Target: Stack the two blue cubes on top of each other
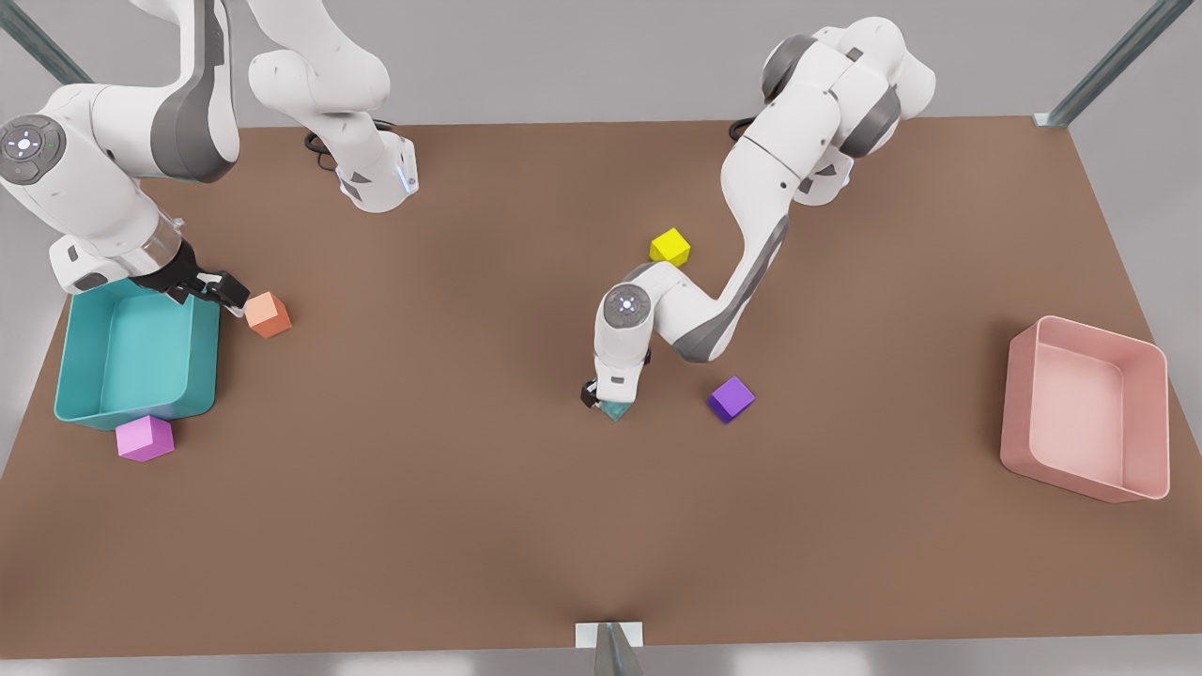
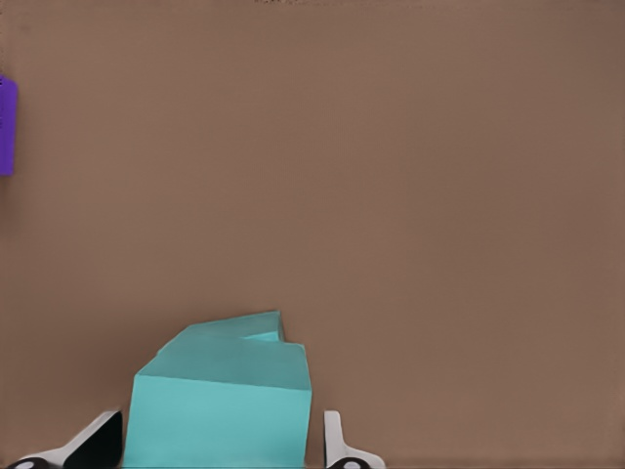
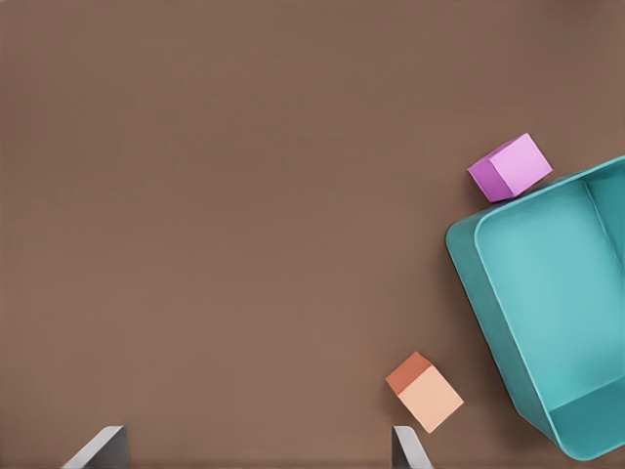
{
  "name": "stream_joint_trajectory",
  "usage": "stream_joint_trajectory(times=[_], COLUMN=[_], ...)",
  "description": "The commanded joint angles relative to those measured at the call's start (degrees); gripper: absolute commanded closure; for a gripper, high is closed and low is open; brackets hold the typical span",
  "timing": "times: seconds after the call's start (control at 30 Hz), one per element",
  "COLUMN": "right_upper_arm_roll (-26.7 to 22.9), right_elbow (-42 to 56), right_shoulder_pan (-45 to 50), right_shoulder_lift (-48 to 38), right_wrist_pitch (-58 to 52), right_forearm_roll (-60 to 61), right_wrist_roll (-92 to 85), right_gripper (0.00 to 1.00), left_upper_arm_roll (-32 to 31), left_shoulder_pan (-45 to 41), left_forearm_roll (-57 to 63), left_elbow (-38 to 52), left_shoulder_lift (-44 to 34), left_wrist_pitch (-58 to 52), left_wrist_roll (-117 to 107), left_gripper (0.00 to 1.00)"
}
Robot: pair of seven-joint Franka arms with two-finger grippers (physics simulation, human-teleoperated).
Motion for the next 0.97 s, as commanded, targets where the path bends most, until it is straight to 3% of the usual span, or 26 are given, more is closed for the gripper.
stream_joint_trajectory(times=[0.0, 0.33, 0.43, 0.5, 0.53, 0.63, 0.67, 0.7, 0.93], right_upper_arm_roll=[-0.02, -0.02, 0.06, 0.06, 0.06, 0.06, 0.06, 0.06, 0.06], right_elbow=[0.03, 0.03, 0.03, 0.03, 0.03, 0.03, 0.03, 0.03, 0.03], right_shoulder_pan=[0.0, 0.08, 0.08, 0.08, 0.08, 0.08, 0.08, 0.08, 0.08], right_shoulder_lift=[-0.04, 0.14, 0.14, 0.14, 0.14, 0.14, 0.14, 0.14, 0.14], right_wrist_pitch=[-0.01, 0.08, 0.08, 0.08, 0.08, 0.08, 0.08, 0.08, 0.08], right_forearm_roll=[0.05, 0.05, -0.04, -0.04, -0.04, -0.04, 0.05, -0.04, -0.04], right_wrist_roll=[0.17, 0.17, 0.17, 0.17, 0.17, 0.17, 0.17, 0.17, 0.17], right_gripper=[0.0, 0.0, 0.0, 0.0, 0.0, 0.0, 0.0, 0.0, 0.0], left_upper_arm_roll=[-0.01, -0.36, -0.8, -0.71, -0.54, 0.34, 7.02, 6.49, 6.85], left_shoulder_pan=[-0.3, -0.3, 4.96, 14.54, 18.76, 30.81, 29.32, 30.64, 31.07], left_forearm_roll=[0.02, -0.25, -2.0, -2.09, -2.0, -4.63, -13.59, -13.96, -14.22], left_elbow=[0.04, 0.92, 1.09, 5.31, 5.31, 4.88, 2.16, -5.94, -2.16], left_shoulder_lift=[-0.13, -4.61, -17.6, -21.4, -22.98, -24.91, -28.51, -33.61, -31.15], left_wrist_pitch=[-0.61, -7.55, -23.97, -38.49, -39.81, -41.66, -41.4, -32.61, -33.84], left_wrist_roll=[-2.84, -3.72, 7.41, 38.98, 47.86, 81.87, 84.09, 83.04, 82.77], left_gripper=[0.0, 0.0, 0.0, 0.0, 0.0, 0.0, 0.0, 0.0, 0.0])
